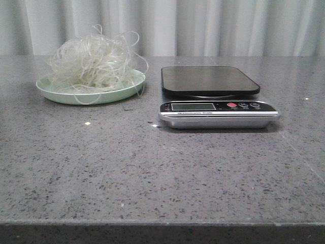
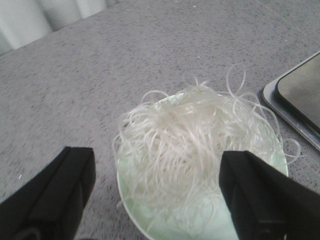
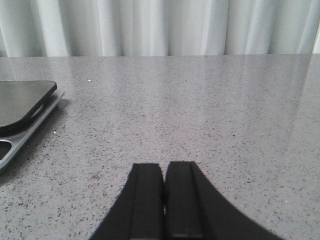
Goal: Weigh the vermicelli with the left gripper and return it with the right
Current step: 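Lower the left gripper into the vermicelli on the green plate and grasp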
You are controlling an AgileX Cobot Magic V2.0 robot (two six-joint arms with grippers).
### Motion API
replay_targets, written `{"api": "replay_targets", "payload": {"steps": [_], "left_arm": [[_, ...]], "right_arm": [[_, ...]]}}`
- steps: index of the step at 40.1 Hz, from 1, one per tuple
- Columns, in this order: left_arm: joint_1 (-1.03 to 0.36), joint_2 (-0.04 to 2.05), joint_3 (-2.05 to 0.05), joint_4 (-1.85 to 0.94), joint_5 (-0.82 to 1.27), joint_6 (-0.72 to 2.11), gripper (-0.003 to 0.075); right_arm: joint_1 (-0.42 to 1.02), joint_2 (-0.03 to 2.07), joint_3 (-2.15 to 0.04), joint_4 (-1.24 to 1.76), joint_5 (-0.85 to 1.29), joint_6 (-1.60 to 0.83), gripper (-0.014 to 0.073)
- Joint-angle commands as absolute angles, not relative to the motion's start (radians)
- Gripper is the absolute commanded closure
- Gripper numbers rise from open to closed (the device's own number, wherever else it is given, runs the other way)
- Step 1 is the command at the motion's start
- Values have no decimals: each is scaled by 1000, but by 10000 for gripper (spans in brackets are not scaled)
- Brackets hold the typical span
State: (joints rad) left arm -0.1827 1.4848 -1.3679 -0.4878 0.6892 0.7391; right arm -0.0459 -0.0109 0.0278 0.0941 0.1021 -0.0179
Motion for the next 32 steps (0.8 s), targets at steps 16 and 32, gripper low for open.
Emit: {"api": "replay_targets", "payload": {"steps": [16,32], "left_arm": [[-190,1688,-1467,-690,683,865,151],[-190,1822,-1467,-807,684,865,156]], "right_arm": [[-51,-21,20,94,20,-21,442],[-51,-21,20,94,20,-21,442]]}}
